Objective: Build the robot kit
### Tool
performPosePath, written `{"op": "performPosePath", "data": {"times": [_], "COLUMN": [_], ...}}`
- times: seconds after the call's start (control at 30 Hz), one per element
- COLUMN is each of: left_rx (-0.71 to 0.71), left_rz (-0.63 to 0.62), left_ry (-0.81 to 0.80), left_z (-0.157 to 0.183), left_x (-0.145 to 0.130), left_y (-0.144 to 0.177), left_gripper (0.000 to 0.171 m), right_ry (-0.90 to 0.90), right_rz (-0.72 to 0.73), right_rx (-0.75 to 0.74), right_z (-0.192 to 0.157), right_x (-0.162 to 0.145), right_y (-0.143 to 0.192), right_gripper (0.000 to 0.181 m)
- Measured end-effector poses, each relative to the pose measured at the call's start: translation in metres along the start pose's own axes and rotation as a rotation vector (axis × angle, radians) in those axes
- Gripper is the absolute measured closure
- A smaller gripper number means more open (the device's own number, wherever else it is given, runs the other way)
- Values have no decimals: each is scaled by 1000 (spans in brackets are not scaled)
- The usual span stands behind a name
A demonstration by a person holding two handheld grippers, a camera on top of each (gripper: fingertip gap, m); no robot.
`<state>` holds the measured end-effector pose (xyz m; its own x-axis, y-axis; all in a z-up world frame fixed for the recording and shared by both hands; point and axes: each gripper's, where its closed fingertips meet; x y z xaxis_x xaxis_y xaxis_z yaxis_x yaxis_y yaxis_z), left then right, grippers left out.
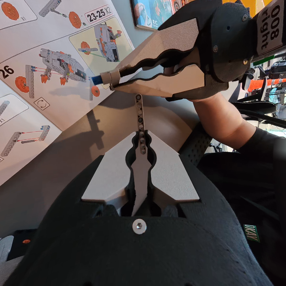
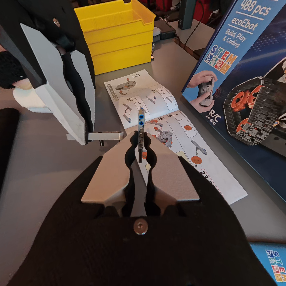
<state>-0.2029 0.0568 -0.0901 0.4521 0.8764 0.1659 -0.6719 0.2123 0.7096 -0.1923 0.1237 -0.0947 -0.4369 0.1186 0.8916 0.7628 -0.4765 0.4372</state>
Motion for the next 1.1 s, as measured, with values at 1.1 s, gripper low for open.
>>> {"op": "performPosePath", "data": {"times": [1.1], "left_rx": [-9], "left_rz": [3], "left_ry": [8], "left_z": [-3], "left_x": [3], "left_y": [0], "left_gripper": [166], "right_ry": [-17], "right_rz": [-6], "right_rx": [64], "right_z": [-13], "right_x": [1], "right_y": [-4], "right_gripper": [177]}}
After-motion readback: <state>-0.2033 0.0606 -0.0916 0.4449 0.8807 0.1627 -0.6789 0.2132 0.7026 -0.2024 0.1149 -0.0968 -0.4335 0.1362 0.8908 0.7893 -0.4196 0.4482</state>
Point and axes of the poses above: each gripper's, where its closed fingertips meet, y back along the fingers, x out of its top, z = x × y across the jaws, and after that the axes turned 12 degrees about y, right-handed
